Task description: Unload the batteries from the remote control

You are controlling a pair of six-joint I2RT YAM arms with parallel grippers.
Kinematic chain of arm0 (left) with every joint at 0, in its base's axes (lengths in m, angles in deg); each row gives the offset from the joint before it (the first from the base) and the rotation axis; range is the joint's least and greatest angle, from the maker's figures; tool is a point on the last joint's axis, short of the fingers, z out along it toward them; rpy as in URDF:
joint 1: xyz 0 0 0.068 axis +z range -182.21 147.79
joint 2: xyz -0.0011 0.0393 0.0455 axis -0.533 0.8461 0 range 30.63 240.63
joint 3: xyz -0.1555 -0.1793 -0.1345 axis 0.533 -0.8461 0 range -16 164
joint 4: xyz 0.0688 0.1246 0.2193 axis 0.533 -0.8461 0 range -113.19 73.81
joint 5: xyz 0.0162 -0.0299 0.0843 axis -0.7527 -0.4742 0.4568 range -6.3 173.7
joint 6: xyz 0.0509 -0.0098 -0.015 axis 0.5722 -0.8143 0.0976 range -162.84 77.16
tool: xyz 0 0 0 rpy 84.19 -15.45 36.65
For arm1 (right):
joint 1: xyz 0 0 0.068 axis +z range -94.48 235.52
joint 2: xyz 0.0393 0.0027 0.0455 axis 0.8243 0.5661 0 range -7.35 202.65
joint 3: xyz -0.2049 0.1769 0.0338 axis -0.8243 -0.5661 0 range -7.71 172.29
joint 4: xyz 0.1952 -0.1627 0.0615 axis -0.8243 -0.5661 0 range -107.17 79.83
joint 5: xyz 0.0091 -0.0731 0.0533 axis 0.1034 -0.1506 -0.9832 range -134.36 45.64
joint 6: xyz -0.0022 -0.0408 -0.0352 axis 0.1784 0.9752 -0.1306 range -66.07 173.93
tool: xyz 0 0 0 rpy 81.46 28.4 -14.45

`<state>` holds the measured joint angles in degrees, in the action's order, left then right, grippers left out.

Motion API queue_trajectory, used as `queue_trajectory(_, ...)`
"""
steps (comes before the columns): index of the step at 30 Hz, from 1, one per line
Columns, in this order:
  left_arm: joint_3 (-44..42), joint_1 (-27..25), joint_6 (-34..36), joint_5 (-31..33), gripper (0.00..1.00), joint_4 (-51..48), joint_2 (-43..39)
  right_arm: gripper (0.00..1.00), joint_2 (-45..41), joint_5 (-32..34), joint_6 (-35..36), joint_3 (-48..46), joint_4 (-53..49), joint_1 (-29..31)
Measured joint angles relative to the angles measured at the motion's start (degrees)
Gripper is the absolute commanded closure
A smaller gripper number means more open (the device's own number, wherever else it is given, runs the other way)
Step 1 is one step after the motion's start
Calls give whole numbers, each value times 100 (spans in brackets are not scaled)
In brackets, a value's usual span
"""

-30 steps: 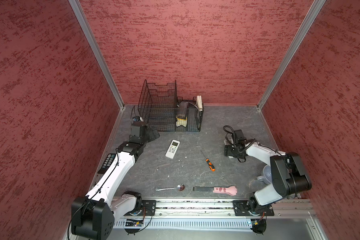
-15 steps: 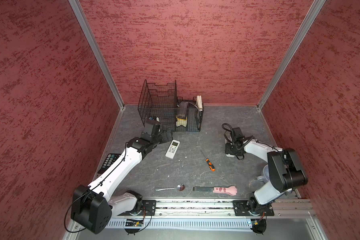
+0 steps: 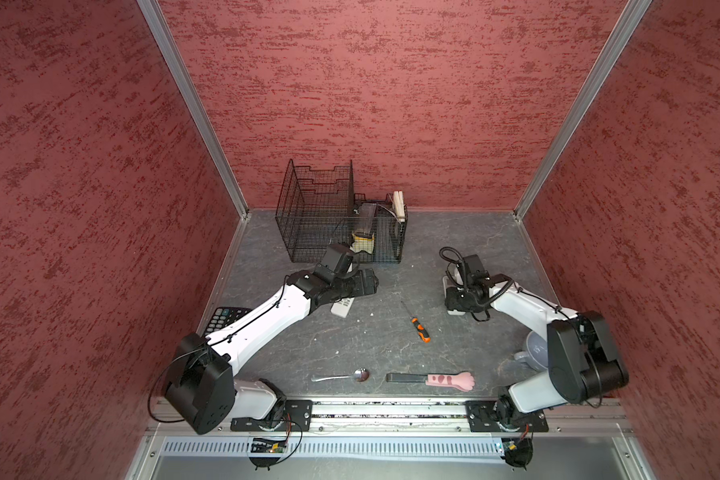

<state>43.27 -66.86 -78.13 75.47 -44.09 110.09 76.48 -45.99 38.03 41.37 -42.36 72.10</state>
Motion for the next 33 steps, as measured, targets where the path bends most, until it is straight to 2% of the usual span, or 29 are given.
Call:
queue_trajectory(7, 96, -160, -345, -501, 16, 627, 533, 81, -772, -129, -50, 0, -96, 608)
queue_trajectory(16, 264, -525, -671, -706, 18, 1648, 1154, 81, -1029, -496, -149, 37, -109, 1362)
queue_trajectory(18, 264, -577, -741, -719, 20, 1902, 1237, 81, -1060, -584, -168, 61, -111, 1451)
queue_trajectory(22, 264, -664, -852, -737, 35, 2319, 1340, 82, -1099, -737, -214, 179, -81, 1539)
queue_trajectory(25, 295, -699, -887, -758, 40, 2498, 1390, 82, -1130, -802, -249, 236, -26, 1580)
queue_trajectory(33, 378, -713, -911, -798, 46, 2820, 1598, 84, -1141, -931, -284, 315, 61, 1681)
